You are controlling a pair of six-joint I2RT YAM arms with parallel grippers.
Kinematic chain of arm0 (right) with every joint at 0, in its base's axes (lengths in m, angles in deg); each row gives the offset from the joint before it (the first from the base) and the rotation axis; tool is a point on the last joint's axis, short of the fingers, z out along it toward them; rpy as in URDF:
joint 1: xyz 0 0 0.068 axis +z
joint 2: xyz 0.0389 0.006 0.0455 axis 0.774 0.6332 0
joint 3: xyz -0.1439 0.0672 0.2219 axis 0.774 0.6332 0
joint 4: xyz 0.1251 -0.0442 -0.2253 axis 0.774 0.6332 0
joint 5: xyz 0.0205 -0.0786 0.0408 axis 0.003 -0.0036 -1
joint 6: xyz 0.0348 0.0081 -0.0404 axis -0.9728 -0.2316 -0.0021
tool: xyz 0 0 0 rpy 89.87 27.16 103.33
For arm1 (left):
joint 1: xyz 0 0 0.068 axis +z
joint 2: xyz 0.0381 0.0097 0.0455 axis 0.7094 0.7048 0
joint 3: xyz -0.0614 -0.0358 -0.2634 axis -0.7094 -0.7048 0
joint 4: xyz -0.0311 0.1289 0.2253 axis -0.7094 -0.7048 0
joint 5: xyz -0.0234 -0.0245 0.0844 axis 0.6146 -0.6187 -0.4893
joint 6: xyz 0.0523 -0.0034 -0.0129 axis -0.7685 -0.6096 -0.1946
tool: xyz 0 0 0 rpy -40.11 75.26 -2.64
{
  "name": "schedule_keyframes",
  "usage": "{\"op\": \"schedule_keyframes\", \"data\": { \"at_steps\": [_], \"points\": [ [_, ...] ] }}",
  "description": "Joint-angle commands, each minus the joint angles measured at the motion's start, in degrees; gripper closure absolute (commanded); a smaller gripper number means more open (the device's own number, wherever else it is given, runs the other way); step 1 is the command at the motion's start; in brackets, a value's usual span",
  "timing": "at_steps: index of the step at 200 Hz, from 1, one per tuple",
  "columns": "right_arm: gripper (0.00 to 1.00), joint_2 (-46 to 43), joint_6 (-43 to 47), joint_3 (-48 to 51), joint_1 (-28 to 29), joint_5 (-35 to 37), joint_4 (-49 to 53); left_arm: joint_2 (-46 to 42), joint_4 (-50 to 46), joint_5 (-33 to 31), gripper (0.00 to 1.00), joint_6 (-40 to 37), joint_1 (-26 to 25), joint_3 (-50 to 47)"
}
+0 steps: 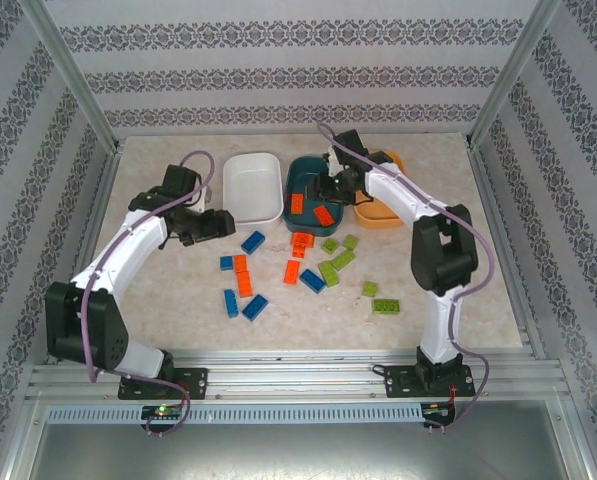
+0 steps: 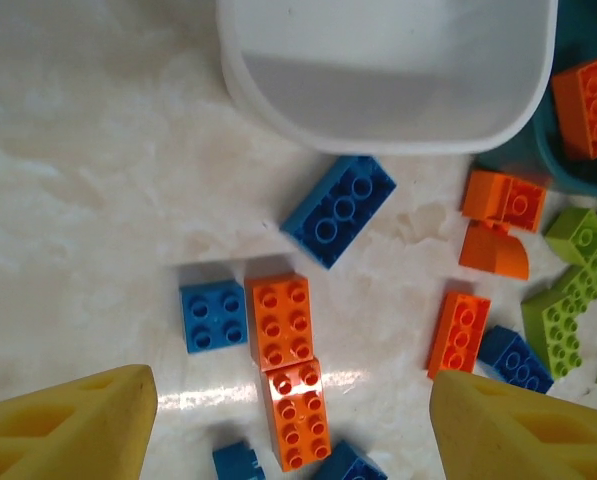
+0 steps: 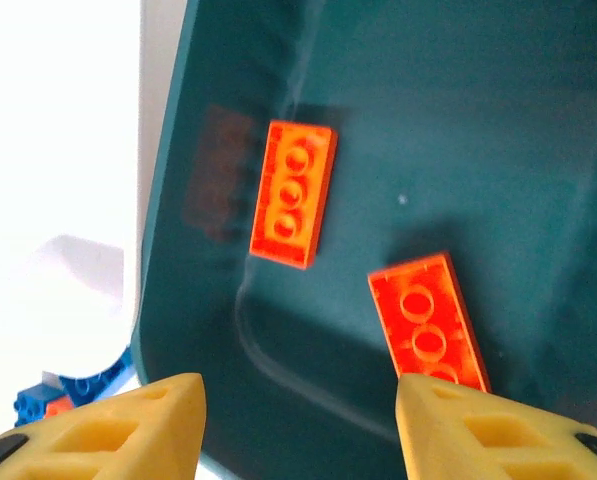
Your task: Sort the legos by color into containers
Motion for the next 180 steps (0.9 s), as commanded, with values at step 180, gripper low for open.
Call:
{"op": "schedule_keyframes", "data": {
  "at_steps": [180],
  "points": [
    [0.42,-42.04,-6.21,49.32,16.29,10.37,-5.12,-9.95,11.07,-8.82,0.49,16.09,-16.35,-27.61]
  ]
}}
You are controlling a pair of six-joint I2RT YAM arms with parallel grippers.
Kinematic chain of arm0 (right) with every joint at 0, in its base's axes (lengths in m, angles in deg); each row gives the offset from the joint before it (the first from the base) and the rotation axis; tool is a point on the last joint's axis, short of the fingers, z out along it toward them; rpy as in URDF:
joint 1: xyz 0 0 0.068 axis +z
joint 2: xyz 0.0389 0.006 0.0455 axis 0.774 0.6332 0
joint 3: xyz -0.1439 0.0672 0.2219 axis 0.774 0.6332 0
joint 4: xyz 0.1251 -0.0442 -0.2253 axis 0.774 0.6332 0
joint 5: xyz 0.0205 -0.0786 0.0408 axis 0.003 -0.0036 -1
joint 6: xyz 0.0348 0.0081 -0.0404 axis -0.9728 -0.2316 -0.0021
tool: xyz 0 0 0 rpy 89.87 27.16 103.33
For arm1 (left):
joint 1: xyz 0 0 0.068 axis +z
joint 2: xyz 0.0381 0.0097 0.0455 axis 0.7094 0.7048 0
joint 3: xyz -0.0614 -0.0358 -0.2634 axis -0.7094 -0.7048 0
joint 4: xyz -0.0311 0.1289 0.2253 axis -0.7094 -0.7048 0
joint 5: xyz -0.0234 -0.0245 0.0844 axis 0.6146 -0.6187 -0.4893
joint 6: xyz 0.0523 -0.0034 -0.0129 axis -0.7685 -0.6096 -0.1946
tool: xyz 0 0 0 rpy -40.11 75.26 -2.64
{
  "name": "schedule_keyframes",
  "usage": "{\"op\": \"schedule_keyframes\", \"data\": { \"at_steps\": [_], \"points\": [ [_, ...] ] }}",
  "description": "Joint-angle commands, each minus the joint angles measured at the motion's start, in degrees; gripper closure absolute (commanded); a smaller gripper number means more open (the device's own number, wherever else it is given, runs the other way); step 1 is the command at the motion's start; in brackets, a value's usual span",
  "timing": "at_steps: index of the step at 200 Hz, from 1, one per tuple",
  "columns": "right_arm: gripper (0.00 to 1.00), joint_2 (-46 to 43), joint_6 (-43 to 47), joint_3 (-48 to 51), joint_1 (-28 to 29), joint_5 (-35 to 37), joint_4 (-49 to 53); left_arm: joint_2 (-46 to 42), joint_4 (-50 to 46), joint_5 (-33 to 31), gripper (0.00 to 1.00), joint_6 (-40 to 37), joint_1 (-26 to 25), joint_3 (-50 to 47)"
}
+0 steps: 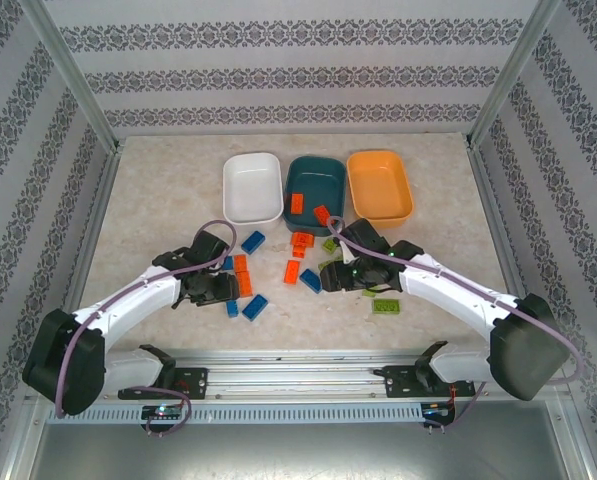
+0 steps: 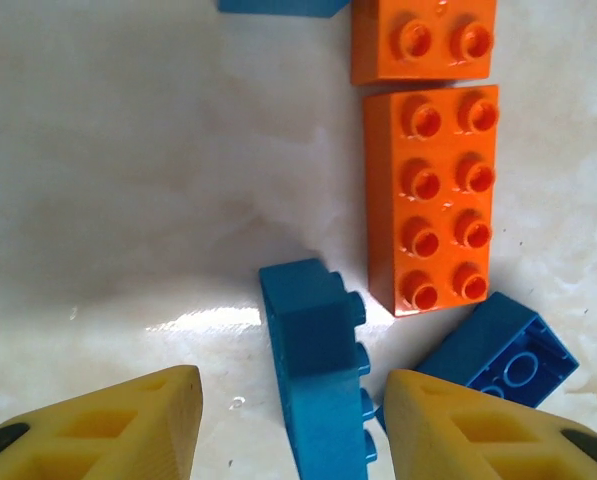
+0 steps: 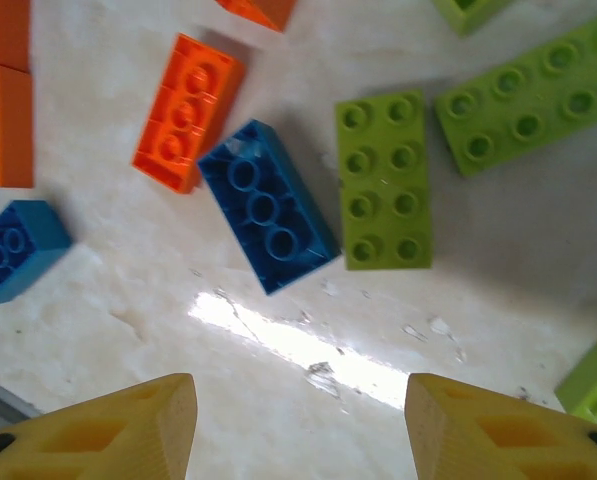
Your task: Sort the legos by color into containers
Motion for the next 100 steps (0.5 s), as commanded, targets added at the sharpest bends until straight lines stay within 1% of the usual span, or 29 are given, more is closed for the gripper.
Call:
{"op": "schedule_keyframes", "data": {
  "at_steps": [1,42,68,100],
  "points": [
    [0.42,-2.19,-1.67,1.83,0.16,2.43,-0.36,1.5,3.73,0.1,0.49,1.67,-1.05,-0.64],
    [0.42,-1.44,-1.52,1.79,0.08,2.68,-0.46,5.36,5.29,0.23,0.49,1.82,-1.9,-0.14],
    [0.42,-1.14,-1.49,1.77,0.06,2.88,-0.54,6.35,5.56,0.39,0.56,1.46,-1.97,-0.9],
    [0.41,0.17,-1.93,2.03,0.07,2.2,-1.57,5.84,5.48,0.62,0.67,1.35,-1.98,-1.71]
  ]
}}
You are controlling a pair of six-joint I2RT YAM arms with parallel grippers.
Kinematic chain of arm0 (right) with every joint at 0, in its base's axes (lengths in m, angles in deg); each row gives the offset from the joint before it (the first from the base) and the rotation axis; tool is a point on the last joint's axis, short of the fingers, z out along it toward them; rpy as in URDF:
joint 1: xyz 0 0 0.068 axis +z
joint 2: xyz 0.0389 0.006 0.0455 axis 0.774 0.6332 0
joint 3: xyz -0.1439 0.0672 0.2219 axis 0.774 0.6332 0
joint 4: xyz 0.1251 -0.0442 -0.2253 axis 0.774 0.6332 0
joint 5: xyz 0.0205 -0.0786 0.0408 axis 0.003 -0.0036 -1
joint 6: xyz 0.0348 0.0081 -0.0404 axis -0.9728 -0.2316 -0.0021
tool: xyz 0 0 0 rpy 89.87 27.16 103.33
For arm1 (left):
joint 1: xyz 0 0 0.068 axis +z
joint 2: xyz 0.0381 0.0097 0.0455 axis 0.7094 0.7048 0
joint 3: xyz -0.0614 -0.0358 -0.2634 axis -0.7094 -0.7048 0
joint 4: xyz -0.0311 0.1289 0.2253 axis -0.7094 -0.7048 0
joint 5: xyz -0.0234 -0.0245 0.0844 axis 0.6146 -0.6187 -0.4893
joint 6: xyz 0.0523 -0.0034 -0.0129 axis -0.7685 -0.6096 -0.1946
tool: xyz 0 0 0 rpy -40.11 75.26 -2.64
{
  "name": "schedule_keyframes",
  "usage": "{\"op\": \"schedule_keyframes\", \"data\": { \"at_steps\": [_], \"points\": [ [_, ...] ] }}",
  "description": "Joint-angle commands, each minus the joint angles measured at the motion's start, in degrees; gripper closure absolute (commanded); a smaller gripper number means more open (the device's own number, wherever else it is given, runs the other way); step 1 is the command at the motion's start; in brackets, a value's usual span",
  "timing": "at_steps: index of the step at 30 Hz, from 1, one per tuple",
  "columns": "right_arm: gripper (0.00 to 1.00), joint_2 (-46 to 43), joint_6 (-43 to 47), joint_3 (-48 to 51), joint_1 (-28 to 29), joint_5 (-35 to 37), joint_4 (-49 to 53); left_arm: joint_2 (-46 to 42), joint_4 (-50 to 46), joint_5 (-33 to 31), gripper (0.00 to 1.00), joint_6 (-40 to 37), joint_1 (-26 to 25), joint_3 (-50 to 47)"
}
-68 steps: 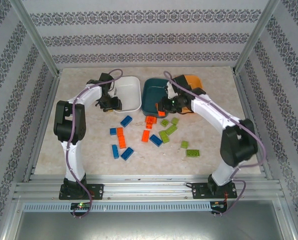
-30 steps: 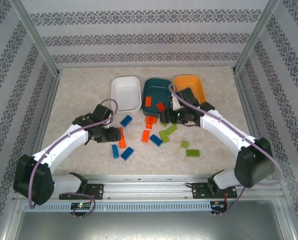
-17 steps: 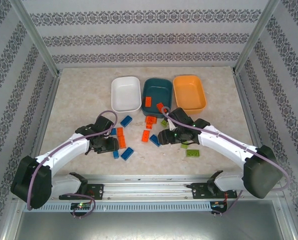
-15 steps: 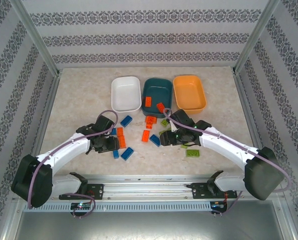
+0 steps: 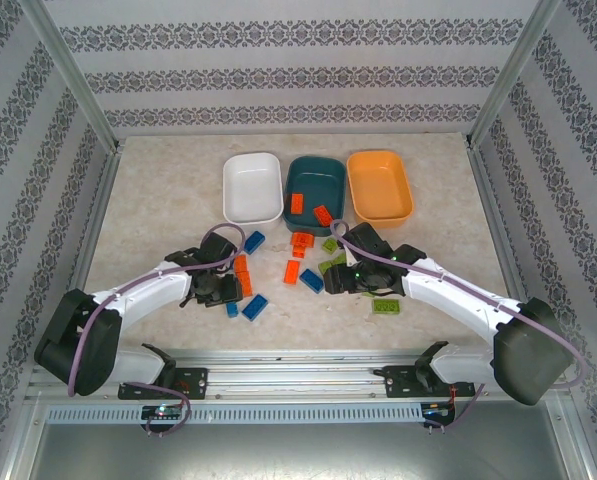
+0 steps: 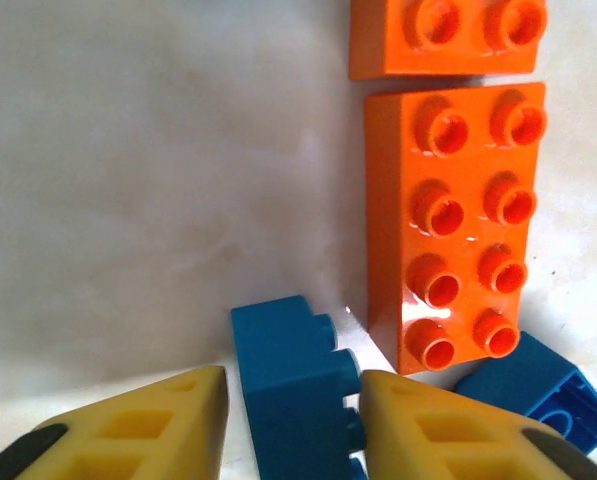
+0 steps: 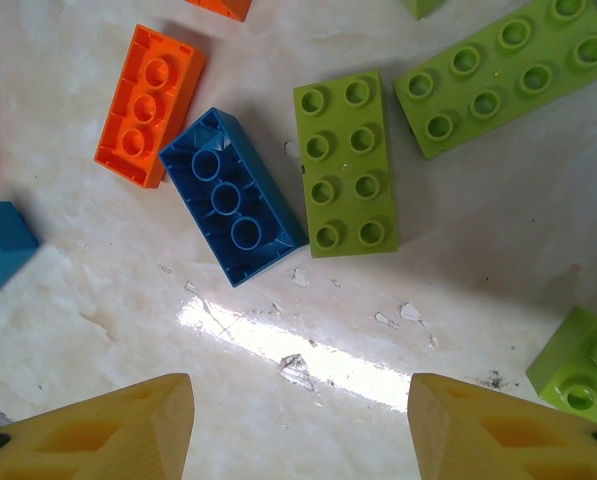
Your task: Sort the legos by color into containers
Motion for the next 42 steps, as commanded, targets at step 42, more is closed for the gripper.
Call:
{"op": "schedule_keyframes", "data": {
  "at_steps": [42],
  "points": [
    [0.33,-3.26,-8.06,2.56,3.82,3.33,-0.43,39.62,-11.84,6.39,0.82,-12.75,14.0,64.76]
  ]
}}
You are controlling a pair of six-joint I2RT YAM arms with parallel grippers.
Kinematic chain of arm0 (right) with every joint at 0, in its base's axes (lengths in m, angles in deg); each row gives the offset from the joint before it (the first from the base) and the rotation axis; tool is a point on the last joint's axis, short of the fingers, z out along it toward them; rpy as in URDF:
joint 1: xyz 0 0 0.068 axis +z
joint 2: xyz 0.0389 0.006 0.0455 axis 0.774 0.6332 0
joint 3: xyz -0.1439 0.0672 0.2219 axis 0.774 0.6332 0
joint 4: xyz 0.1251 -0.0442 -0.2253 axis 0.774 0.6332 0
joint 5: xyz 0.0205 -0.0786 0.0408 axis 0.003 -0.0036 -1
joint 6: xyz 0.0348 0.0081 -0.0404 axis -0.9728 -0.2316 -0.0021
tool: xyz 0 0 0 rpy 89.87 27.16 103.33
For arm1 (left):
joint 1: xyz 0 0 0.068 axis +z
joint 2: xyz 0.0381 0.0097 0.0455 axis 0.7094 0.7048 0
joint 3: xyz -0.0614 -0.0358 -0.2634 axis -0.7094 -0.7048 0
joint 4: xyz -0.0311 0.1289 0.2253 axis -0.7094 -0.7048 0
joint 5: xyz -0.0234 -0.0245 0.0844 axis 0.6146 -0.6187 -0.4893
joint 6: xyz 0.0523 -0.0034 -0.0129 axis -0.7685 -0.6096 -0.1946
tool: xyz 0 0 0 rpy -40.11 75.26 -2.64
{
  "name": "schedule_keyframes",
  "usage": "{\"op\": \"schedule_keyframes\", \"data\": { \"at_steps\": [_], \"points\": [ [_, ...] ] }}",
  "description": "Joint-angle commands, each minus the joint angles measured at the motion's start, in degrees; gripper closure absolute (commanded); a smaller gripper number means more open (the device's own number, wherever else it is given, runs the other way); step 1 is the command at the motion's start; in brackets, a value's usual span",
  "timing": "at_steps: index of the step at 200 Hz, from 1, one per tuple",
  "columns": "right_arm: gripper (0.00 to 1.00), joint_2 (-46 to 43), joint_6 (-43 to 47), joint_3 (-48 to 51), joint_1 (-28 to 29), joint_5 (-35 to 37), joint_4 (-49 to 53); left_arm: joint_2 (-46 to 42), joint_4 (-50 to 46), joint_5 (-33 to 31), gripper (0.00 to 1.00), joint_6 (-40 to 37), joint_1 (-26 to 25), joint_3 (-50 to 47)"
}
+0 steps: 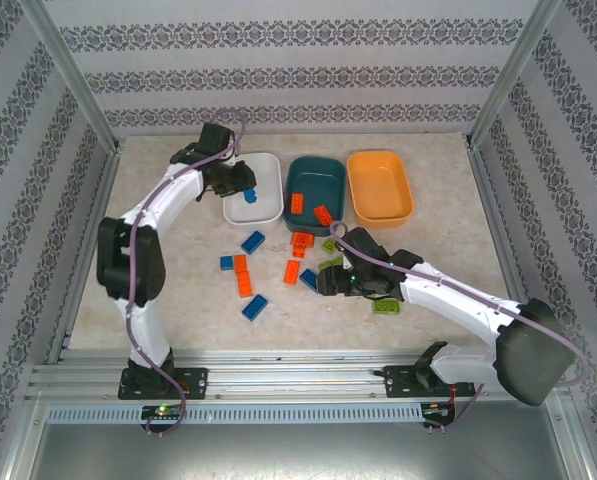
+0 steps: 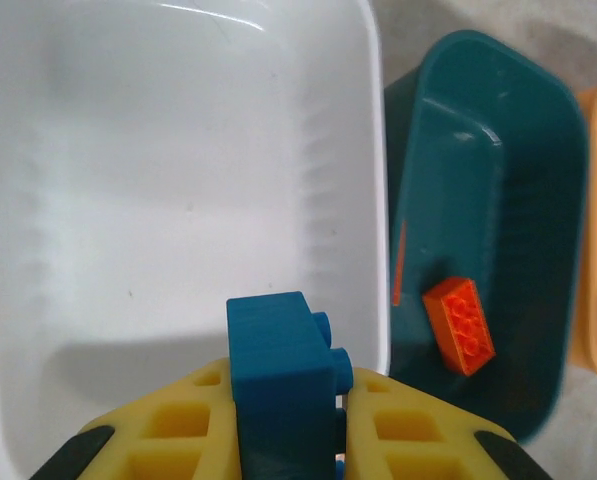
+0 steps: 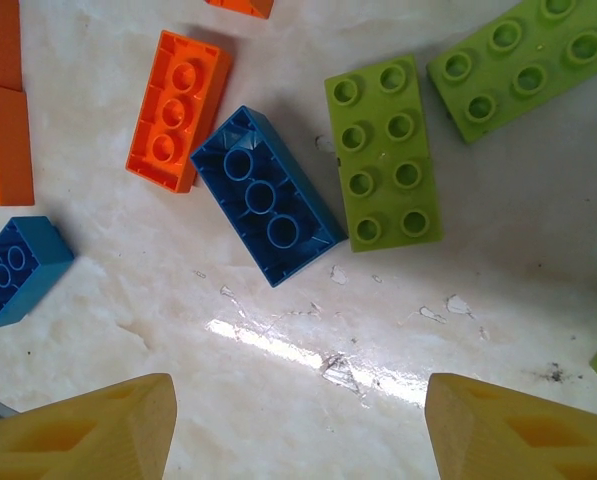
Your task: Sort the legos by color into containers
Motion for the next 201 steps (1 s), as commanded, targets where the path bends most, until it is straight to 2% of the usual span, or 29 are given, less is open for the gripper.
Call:
{"op": "schedule_keyframes", "data": {
  "at_steps": [1,37,90,106,135,170,201],
  "points": [
    [0.33,-2.29,-0.86,1.25,0.65,2.73,2.41,6.81,-9.26,-2.94,0.82,-4.14,-0.14,8.36],
    [0.32,-2.82,-0.21,0.97,0.63,3.74,3.83,14.63,-14.37,-5.59,0.82,-6.49,-0.93,16.18],
    [0.31,-0.95,-0.99,2.47,0.73,3.45,1.48,18.24,-16.06,-5.47,0.79,-7.33,-1.07,17.44],
    [0.3,-0.47,-1.09,2.48,0.7,3.22,1.15,18.64,-16.18,-5.33,0.69,-7.34,-1.11,17.44],
    [0.3,0.32,-1.04,2.14,0.77,2.87,0.84,18.26,-16.17,-4.18,0.58,-7.19,-1.14,17.66],
    [0.3,2.41,0.39,-0.35,1.8,3.3,1.75,15.36,-17.21,-1.53,0.52,-7.89,-1.08,18.45],
    [0.3,8.26,5.22,-6.14,2.24,2.63,4.7,8.29,-17.17,0.99,0.46,-8.15,-1.15,15.63]
  ]
}}
